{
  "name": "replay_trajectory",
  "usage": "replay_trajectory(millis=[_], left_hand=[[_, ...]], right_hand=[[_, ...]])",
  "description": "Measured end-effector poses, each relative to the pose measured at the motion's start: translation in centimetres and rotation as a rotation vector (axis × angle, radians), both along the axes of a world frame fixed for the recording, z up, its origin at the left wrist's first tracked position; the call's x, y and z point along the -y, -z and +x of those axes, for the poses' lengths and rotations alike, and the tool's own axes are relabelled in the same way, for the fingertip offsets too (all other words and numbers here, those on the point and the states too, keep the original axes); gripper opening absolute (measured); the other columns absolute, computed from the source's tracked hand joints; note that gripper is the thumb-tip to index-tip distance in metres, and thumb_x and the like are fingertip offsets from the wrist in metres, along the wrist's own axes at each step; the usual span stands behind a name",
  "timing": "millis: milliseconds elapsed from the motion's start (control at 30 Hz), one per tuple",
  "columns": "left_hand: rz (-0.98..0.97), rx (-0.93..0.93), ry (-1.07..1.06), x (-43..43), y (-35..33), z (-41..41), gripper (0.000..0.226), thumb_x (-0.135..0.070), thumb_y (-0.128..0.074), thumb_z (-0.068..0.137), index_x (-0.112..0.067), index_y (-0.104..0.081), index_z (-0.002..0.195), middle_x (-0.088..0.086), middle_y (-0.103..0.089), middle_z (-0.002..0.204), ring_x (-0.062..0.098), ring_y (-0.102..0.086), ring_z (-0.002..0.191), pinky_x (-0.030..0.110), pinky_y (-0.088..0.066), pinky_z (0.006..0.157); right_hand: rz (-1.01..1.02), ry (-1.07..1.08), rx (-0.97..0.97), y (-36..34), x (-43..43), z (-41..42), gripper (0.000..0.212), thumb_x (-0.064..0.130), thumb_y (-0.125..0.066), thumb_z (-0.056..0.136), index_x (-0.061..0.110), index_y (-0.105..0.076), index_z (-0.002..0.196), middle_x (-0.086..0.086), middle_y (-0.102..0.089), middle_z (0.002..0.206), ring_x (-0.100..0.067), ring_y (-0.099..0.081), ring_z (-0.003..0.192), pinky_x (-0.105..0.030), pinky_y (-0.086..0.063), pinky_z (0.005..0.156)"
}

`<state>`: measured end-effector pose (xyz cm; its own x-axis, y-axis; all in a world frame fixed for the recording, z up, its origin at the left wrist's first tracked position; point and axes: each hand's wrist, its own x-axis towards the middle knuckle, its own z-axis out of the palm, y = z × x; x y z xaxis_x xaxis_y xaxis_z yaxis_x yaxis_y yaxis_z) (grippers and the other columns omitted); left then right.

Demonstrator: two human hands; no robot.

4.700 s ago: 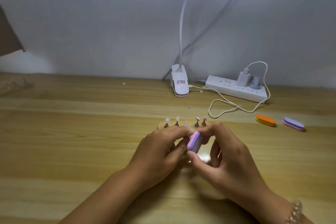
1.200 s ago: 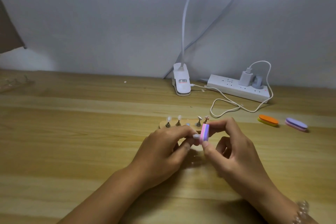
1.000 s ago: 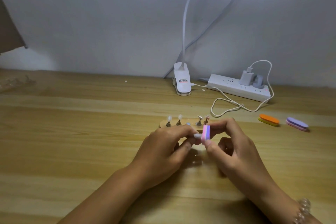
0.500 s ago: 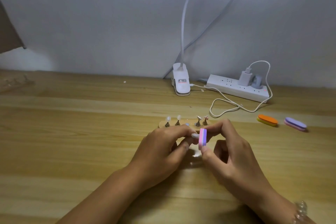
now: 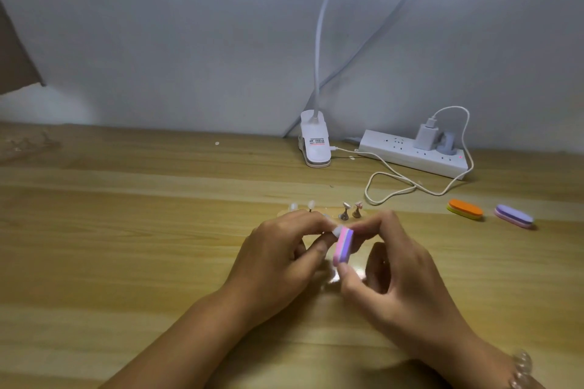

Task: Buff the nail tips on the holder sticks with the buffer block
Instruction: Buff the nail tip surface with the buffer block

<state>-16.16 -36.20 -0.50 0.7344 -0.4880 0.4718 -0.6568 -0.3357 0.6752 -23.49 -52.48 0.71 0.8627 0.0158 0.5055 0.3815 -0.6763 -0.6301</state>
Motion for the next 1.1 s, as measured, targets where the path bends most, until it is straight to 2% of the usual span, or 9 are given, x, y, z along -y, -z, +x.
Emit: replay_trajectory(millis=[67,200,333,500,633,733,833,1000,1100], left_hand=[[0.0,-0.005,-0.01,-0.1,0.0,0.0,0.027,-0.041,-0.052,0.088,-0.031,-0.072,0.102,-0.023,-0.062,0.084,0.007,-0.049,0.051,0.021,-0.033,0.055],[0.083,0.061,-0.011,0.0,0.0,-0.3,0.019,-0.037,-0.055,0.089,-0.032,-0.07,0.1,-0.019,-0.064,0.087,0.004,-0.048,0.054,0.023,-0.034,0.057],[0.084,0.035,-0.023,-0.2,0.0,-0.2,0.023,-0.03,-0.056,0.086,-0.029,-0.072,0.103,-0.017,-0.068,0.091,0.006,-0.049,0.057,0.025,-0.036,0.058],[0.053,0.057,-0.018,0.1,0.0,-0.3,0.031,-0.043,-0.049,0.087,-0.027,-0.073,0.101,-0.016,-0.063,0.084,0.008,-0.046,0.053,0.024,-0.034,0.057],[0.08,0.027,-0.006,-0.1,0.0,-0.2,0.029,-0.039,-0.05,0.087,-0.029,-0.072,0.103,-0.014,-0.067,0.092,0.011,-0.052,0.057,0.029,-0.042,0.058],[0.093,0.022,0.001,-0.1,0.0,-0.2,0.031,-0.039,-0.049,0.087,-0.03,-0.072,0.104,-0.012,-0.067,0.095,0.012,-0.054,0.06,0.032,-0.046,0.06],[0.078,0.061,-0.018,0.1,0.0,-0.3,0.027,-0.041,-0.051,0.089,-0.028,-0.073,0.1,-0.011,-0.065,0.092,0.008,-0.046,0.054,0.03,-0.042,0.057],[0.119,0.094,-0.041,0.0,0.0,-0.4,0.019,-0.029,-0.059,0.088,-0.031,-0.073,0.102,-0.016,-0.058,0.09,-0.001,-0.045,0.058,0.024,-0.032,0.058],[0.099,0.1,-0.041,0.2,-0.1,-0.5,0.017,-0.034,-0.058,0.088,-0.03,-0.071,0.098,-0.017,-0.057,0.088,0.0,-0.045,0.054,0.023,-0.031,0.057]], right_hand=[[-0.022,0.006,-0.002,-0.1,0.0,0.1,0.029,0.036,-0.067,0.071,0.027,-0.051,0.094,0.019,-0.061,0.079,-0.012,-0.051,0.045,-0.016,-0.033,0.047],[0.098,0.127,0.019,-0.2,0.5,0.5,0.03,0.026,-0.076,0.076,0.026,-0.052,0.093,0.016,-0.064,0.09,-0.015,-0.05,0.046,-0.023,-0.037,0.049],[-0.076,0.039,0.047,0.0,-0.2,-0.1,0.032,0.04,-0.066,0.069,0.028,-0.05,0.095,0.015,-0.058,0.084,-0.013,-0.051,0.048,-0.03,-0.044,0.047],[0.103,0.119,0.006,-0.2,0.7,0.6,0.027,0.032,-0.073,0.075,0.026,-0.053,0.092,0.014,-0.063,0.091,-0.015,-0.051,0.048,-0.024,-0.038,0.052],[-0.117,0.077,0.078,-0.1,0.0,0.0,0.03,0.036,-0.065,0.071,0.027,-0.052,0.097,0.014,-0.058,0.086,-0.011,-0.05,0.053,-0.029,-0.045,0.05],[-0.093,0.065,0.057,-0.2,0.0,0.0,0.031,0.039,-0.065,0.07,0.027,-0.052,0.096,0.013,-0.058,0.086,-0.014,-0.05,0.053,-0.033,-0.045,0.05],[0.03,0.135,0.055,-0.2,0.6,0.5,0.026,0.032,-0.071,0.075,0.027,-0.052,0.093,0.013,-0.06,0.088,-0.015,-0.052,0.052,-0.026,-0.041,0.053],[-0.176,0.036,0.099,0.0,-0.3,-0.3,0.032,0.037,-0.062,0.071,0.025,-0.052,0.099,0.015,-0.051,0.085,-0.005,-0.045,0.053,-0.026,-0.042,0.048],[-0.12,0.076,0.077,-0.2,0.0,0.0,0.03,0.036,-0.064,0.07,0.027,-0.052,0.095,0.013,-0.054,0.083,-0.006,-0.047,0.057,-0.026,-0.041,0.05]])
